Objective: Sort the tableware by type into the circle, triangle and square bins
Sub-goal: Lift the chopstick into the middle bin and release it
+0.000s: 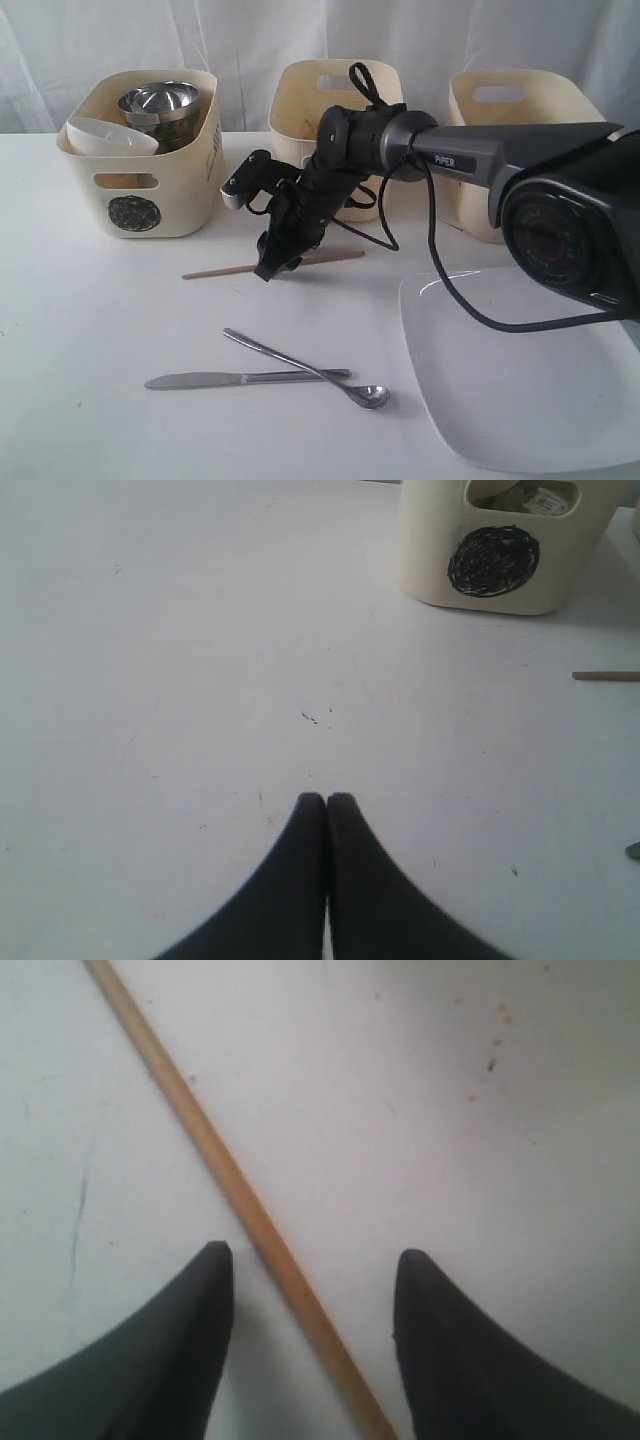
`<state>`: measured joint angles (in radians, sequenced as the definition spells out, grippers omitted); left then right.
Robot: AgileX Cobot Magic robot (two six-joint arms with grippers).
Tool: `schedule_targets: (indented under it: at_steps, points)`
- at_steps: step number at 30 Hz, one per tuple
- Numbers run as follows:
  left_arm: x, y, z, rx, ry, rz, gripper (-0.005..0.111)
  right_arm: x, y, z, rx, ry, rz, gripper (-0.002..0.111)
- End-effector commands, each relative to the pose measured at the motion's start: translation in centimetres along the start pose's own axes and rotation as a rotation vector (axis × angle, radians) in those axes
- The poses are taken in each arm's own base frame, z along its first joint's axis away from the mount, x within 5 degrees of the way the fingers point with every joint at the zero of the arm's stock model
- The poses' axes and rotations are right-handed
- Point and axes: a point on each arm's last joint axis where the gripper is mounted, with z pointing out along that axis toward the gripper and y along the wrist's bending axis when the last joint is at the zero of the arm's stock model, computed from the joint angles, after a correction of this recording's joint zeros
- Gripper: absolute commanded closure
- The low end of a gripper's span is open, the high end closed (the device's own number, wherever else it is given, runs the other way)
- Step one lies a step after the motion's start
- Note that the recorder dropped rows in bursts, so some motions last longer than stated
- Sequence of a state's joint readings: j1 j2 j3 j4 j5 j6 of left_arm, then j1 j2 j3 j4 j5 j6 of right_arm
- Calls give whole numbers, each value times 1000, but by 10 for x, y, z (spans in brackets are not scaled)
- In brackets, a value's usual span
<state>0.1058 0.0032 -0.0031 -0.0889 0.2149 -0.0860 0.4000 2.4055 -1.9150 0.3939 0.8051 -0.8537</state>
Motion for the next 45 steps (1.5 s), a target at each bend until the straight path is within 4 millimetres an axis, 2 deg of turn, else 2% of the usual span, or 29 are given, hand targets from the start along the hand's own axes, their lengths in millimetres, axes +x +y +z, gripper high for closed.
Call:
schedule_targets:
  at_steps: [1, 5, 9, 13, 15, 19, 23, 25, 27, 31, 39, 45]
  points:
    - [1, -1, 0, 9, 1, -10, 107, 12, 4, 12, -57, 72, -14, 71]
    - [1, -1, 0, 9, 1, -10, 107, 14, 11, 12, -95, 118, -107, 89]
    - [1, -1, 0, 10, 1, -13, 107, 16, 17, 9, -147, 161, -121, 108]
    - [1, -1, 0, 10, 1, -13, 107, 7, 25, -5, -162, 164, -149, 108]
    - [1, -1, 0, 10, 1, -13, 107, -3, 29, -18, -151, 123, -153, 108]
    - [1, -1, 0, 11, -1, -15, 107, -32, 30, -67, -34, -21, -175, 108]
    - [1, -1, 0, 11, -1, -16, 107, -51, 31, -111, 70, -145, -149, 108]
    - [1, -1, 0, 11, -1, -16, 107, -62, 28, -134, 167, -244, -156, 108]
    - [1, -1, 0, 11, -2, -15, 107, -73, 17, -152, 307, -374, -119, 108]
    - [1, -1, 0, 13, -3, -19, 107, -77, 3, -163, 403, -487, -21, 108]
    - [1, -1, 0, 14, -3, -23, 107, -77, -16, -169, 524, -627, 73, 108]
    - [1, -1, 0, 13, -3, -24, 107, -66, -33, -169, 626, -703, 110, 108]
